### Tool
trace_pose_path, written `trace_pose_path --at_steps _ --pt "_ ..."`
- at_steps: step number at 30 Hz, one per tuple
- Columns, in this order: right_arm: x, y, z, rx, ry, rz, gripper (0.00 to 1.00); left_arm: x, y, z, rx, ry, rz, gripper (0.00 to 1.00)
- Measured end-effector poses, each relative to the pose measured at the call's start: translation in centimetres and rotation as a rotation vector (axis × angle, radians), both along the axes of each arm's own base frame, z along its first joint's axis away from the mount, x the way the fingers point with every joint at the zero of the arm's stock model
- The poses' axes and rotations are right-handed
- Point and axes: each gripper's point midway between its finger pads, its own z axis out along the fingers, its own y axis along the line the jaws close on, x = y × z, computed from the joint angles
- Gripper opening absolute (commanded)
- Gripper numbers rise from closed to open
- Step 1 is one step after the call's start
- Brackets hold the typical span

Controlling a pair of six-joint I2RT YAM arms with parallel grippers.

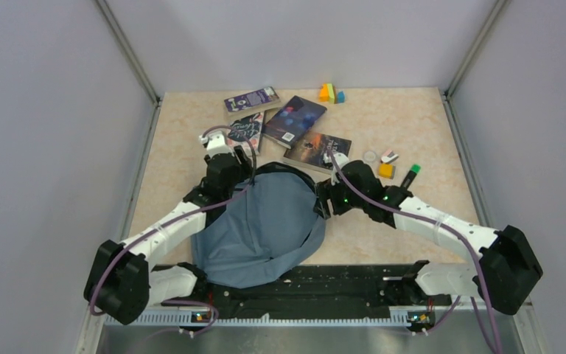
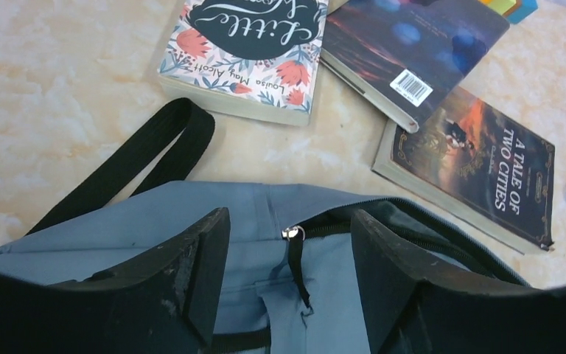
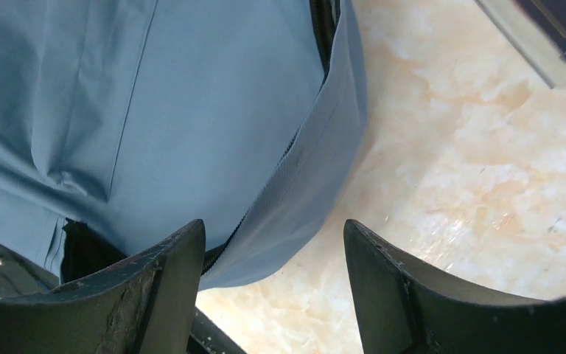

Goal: Pack the student bag
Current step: Unzip the student bag at the center of the board.

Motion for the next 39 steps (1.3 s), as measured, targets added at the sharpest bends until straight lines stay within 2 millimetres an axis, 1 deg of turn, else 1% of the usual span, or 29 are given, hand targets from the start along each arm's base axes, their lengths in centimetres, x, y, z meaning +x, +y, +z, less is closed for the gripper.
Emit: trace_pose_path --at_steps 2,4,6,10,12,13,14,15,19,22,26,29,32,34,38,39 --pt "-0.6 -0.1 -0.7 0.003 0.031 -0.003 0.68 -0.6 -0.1 0.1 0.021 0.01 -0.018 0.69" --pt "-0.7 0.0 -0.7 0.014 0.043 -0.008 0.66 -1.3 -0.9 0.5 0.035 0.009 -0.054 0.7" --pt "-0.5 0.3 -0.5 0.03 0.041 -0.016 0.55 -2.1 -2.3 0.9 0.038 0.004 -0.103 0.72" --pt "-0.4 0.5 -0.6 0.051 0.044 -0.029 0.31 -4.7 -6.5 1.0 0.052 0.019 -0.225 0.73" --pt "-0.5 0.4 -1.2 0.048 0.051 -0.042 0.16 -6.2 -8.9 0.5 0.067 0.044 -0.287 0.73" --pt "-0.6 0.2 -1.7 0.044 0.06 -0.051 0.09 -7.0 -10.2 0.1 0.077 0.065 -0.318 0.73" --pt "-0.7 -0.1 -2.3 0.034 0.067 -0.06 0.02 -7.6 -11.1 -0.5 0.083 0.085 -0.338 0.73" --pt "-0.9 -0.4 -3.0 0.023 0.08 -0.076 0.0 -8.3 -12.1 -1.2 0.088 0.111 -0.362 0.74" --pt "-1.6 -2.0 -5.7 -0.014 0.117 -0.15 0.0 -10.3 -14.6 -4.0 0.072 0.204 -0.432 0.74" --pt "-1.9 -2.9 -7.1 -0.028 0.137 -0.206 0.0 -11.3 -16.1 -5.3 0.052 0.246 -0.482 0.74" --pt "-2.1 -3.7 -8.7 -0.047 0.159 -0.257 0.0 -12.5 -18.0 -6.8 0.042 0.286 -0.556 0.75" --pt "-2.0 -3.8 -9.1 -0.046 0.166 -0.276 0.0 -13.4 -19.0 -8.5 0.053 0.329 -0.603 0.75" --pt "-2.0 -3.7 -9.3 -0.039 0.167 -0.284 0.0 -14.0 -19.6 -10.2 0.076 0.372 -0.629 0.75" --pt "-2.0 -3.7 -9.3 -0.035 0.168 -0.289 0.0 -14.3 -19.8 -11.0 0.094 0.387 -0.64 0.76" --pt "-1.9 -3.8 -9.3 -0.035 0.165 -0.293 0.0 -14.5 -20.7 -11.0 0.124 0.373 -0.652 0.77" --pt "-1.9 -3.8 -9.2 -0.034 0.164 -0.293 0.0 -14.6 -20.9 -11.1 0.136 0.373 -0.653 0.81"
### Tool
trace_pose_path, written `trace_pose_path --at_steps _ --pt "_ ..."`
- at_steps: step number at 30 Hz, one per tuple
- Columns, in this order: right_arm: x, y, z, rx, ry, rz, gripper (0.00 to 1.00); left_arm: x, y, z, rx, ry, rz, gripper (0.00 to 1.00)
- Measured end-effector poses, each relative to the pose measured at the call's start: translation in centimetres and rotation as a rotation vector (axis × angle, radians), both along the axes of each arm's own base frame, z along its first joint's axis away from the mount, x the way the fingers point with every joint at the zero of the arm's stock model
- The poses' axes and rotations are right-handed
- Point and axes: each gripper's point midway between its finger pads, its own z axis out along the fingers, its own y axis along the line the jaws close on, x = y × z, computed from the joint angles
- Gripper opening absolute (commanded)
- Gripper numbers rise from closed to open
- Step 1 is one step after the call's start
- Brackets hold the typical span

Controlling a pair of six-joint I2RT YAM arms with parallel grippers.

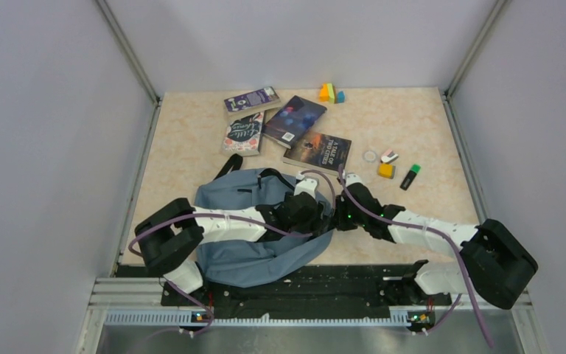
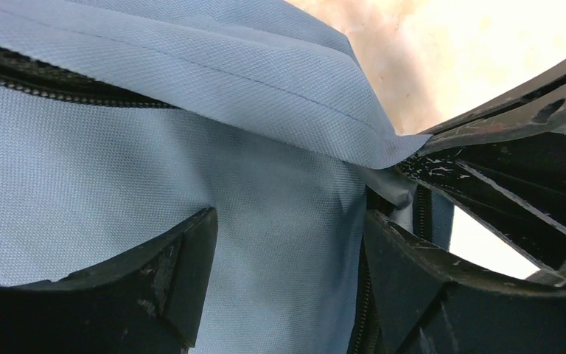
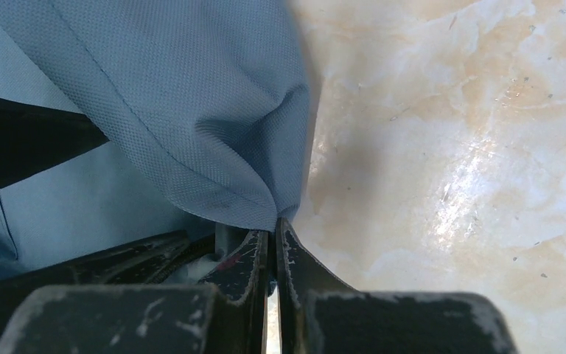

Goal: Pack the student bag
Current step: Unzip the student bag at the center of the board.

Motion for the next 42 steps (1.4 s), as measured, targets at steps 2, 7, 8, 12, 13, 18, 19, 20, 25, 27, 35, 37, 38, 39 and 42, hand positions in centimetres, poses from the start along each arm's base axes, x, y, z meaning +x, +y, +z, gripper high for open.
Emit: trace_pose_path --at_steps 2,7,8,12,13,18,19,20,25,27,35,37,38,39,42 --pt "0.0 0.0 0.1 0.0 -0.002 -0.002 0.0 -0.1 -0.2 -0.4 0.033 -0.012 0.0 0.83" --pt "0.1 -0.3 0.3 -0.001 -0.014 -0.008 0.0 0.3 -0.4 -0.8 0.1 -0.032 0.053 0.81" --pt "0.1 -0.3 0.5 0.001 -0.018 -0.01 0.0 0.5 -0.4 -0.9 0.114 -0.033 0.068 0.8" --pt "0.2 -0.5 1.2 0.005 -0.039 -0.02 0.0 1.1 -0.2 -1.4 0.185 -0.037 0.145 0.7" --pt "0.3 -0.6 1.4 0.007 -0.045 -0.023 0.0 1.3 0.0 -1.5 0.205 -0.041 0.168 0.67" --pt "0.4 -0.9 2.2 0.015 -0.071 -0.036 0.0 1.7 0.9 -1.8 0.242 -0.053 0.247 0.38" --pt "0.4 -0.9 2.3 0.015 -0.074 -0.037 0.0 1.7 1.0 -1.8 0.24 -0.053 0.255 0.3" --pt "0.5 -0.9 2.4 0.016 -0.077 -0.039 0.0 1.8 1.2 -1.9 0.241 -0.057 0.264 0.24" --pt "0.5 -1.0 2.5 0.014 -0.081 -0.043 0.0 2.1 1.9 -1.8 0.243 -0.074 0.301 0.0" --pt "0.5 -1.0 2.5 0.013 -0.082 -0.044 0.0 2.1 2.0 -1.6 0.234 -0.075 0.317 0.0" --pt "0.3 -1.4 1.8 -0.002 -0.073 -0.049 0.0 1.9 5.5 3.4 0.173 -0.086 0.361 0.0" --pt "0.5 -1.5 1.7 -0.008 -0.076 -0.055 0.0 2.6 6.8 6.2 0.095 -0.091 0.382 0.0" --pt "0.6 -1.6 1.5 -0.015 -0.079 -0.061 0.0 3.1 7.6 7.5 0.05 -0.092 0.397 0.0" --pt "0.7 -1.7 1.4 -0.021 -0.081 -0.066 0.0 3.8 8.8 8.9 0.002 -0.095 0.414 0.0" --pt "1.0 -1.9 1.0 -0.039 -0.084 -0.08 0.0 5.0 12.3 10.9 -0.095 -0.113 0.464 0.0"
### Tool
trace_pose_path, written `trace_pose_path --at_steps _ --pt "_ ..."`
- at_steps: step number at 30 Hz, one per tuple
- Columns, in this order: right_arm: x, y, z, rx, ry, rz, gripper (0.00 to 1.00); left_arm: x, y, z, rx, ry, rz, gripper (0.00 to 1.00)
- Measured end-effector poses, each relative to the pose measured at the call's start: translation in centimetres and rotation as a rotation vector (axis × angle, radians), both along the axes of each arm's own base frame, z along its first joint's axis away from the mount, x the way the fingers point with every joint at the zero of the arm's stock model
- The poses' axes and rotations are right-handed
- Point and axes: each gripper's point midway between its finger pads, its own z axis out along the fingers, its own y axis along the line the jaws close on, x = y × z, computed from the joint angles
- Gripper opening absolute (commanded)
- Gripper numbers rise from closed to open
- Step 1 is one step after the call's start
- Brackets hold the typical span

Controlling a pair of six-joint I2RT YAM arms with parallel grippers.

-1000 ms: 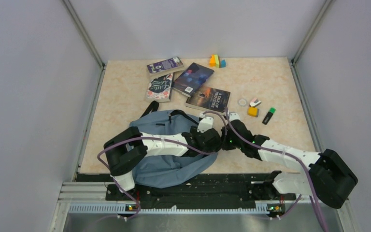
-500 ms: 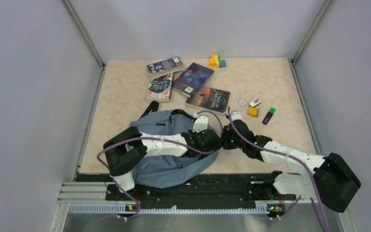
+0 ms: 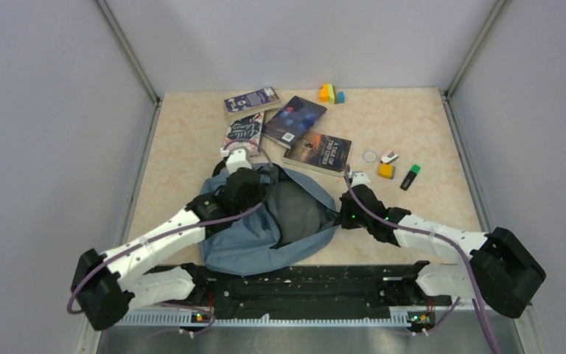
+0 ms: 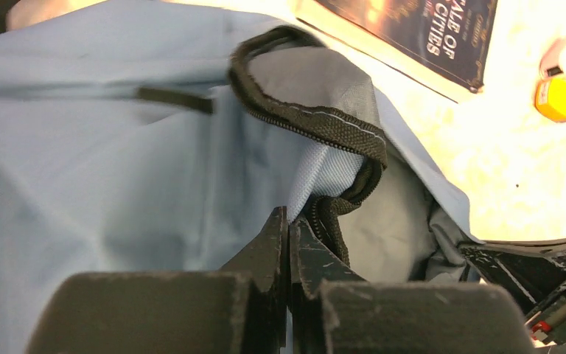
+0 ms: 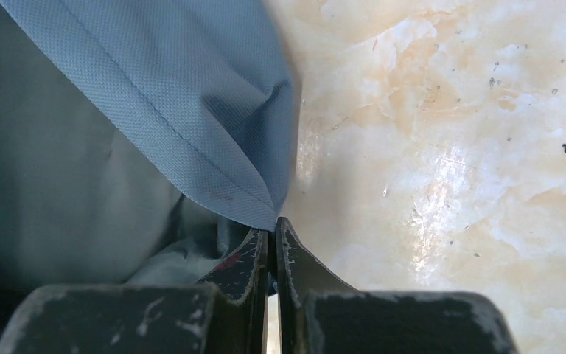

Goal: Pack the student bag
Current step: Unzip the student bag at the center of the board, then pick up the book from the center of the board.

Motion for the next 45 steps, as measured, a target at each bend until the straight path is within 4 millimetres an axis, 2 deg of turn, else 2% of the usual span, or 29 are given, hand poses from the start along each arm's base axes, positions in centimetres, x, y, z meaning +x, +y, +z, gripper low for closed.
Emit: trace_pose_path --at_steps 2,5,10,14,18,22,24,26,31,34,38,42,45 --pt "0.1 0.0 -0.2 -0.004 -0.001 -0.003 0.0 0.0 2.4 0.3 -0.026 -0.022 0.029 0.0" --pt "0.3 0.1 -0.4 -0.007 -0.001 -0.005 0.0 -0.6 4.9 0.7 -0.056 -0.047 0.056 0.0" --pt "0.6 0.3 -0.6 -0.009 -0.001 -0.007 0.0 -2.3 7.4 1.0 -0.101 -0.062 0.098 0.02" --pt "0.9 0.6 -0.6 -0.003 -0.007 -0.006 0.0 -3.8 8.6 -0.8 -0.111 -0.008 0.138 0.02" --pt "0.9 0.9 -0.5 0.004 -0.009 0.01 0.0 -5.0 9.4 -3.7 -0.113 0.071 0.187 0.01" --pt "0.5 1.4 0.1 0.016 0.0 0.049 0.32 -5.5 9.6 -5.2 -0.119 0.111 0.215 0.01" --pt "0.6 1.7 1.2 0.027 -0.01 0.064 0.52 -5.5 9.5 -5.5 -0.113 0.124 0.218 0.01" --pt "1.0 2.2 3.0 0.049 -0.038 0.074 0.65 -5.5 9.6 -5.9 -0.1 0.138 0.22 0.01" --pt "2.9 3.6 9.0 0.125 -0.16 0.09 0.81 -5.5 9.7 -6.5 -0.079 0.153 0.222 0.0" --pt "4.0 4.0 11.7 0.152 -0.219 0.088 0.85 -5.4 9.7 -6.4 -0.077 0.148 0.219 0.0" --pt "5.8 3.9 13.6 0.169 -0.263 0.067 0.87 -5.2 9.6 -5.9 -0.078 0.124 0.201 0.0" --pt "8.6 3.8 14.2 0.206 -0.284 0.029 0.85 -5.0 9.5 -4.7 -0.099 0.064 0.176 0.0" --pt "11.2 3.8 13.8 0.242 -0.289 -0.009 0.84 -4.8 9.5 -3.9 -0.106 0.019 0.156 0.0"
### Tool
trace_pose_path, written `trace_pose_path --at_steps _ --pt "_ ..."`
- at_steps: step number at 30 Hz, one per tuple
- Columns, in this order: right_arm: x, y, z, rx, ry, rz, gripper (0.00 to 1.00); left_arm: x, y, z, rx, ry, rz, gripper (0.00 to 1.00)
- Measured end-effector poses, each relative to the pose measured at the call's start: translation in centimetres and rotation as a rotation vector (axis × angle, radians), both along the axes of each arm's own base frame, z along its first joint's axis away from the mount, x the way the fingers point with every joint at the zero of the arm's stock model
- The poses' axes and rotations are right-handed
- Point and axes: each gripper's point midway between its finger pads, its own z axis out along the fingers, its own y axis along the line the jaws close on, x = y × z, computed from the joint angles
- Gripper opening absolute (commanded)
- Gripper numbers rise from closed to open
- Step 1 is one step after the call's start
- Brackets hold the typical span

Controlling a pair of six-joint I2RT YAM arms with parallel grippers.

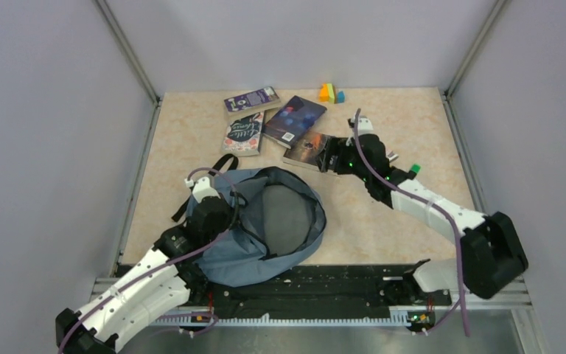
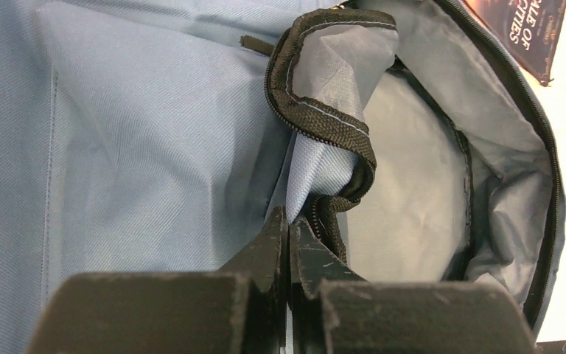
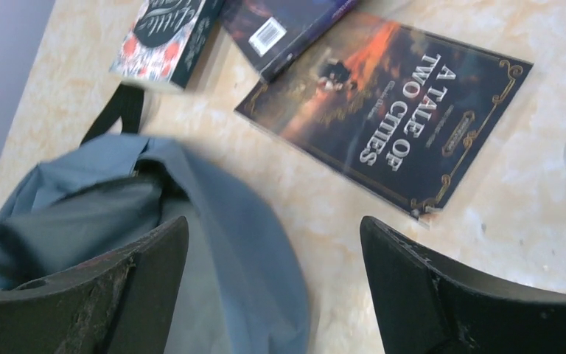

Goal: Pack the student bag
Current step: Pick up the book from the center of the board.

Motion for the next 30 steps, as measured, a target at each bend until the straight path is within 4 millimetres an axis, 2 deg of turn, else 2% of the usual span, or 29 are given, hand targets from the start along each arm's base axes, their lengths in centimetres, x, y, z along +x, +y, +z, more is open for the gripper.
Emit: trace_pose_path --at_steps 3,8,13,17,23,30 --pt "2.9 0.2 -0.9 0.033 0.015 -0.036 0.82 0.1 0.1 0.5 0.008 -0.029 -0.014 0.0" --pt "9.3 0.9 -2.4 0.135 0.039 -0.087 0.79 0.3 0.4 0.8 0.041 -0.053 -0.027 0.0" --pt "15.5 0.9 -5.0 0.207 0.077 -0.15 0.77 0.4 0.5 0.9 0.054 -0.06 -0.032 0.0" --pt "19.5 1.4 -7.0 0.246 0.103 -0.182 0.76 0.5 0.4 1.0 0.05 -0.066 -0.033 0.0" --pt "23.3 1.9 -9.1 0.284 0.124 -0.207 0.7 0.6 0.2 1.3 0.04 -0.078 -0.034 0.0" --pt "25.5 0.7 -11.9 0.319 0.173 -0.253 0.67 0.7 0.1 1.4 0.035 -0.081 -0.036 0.0"
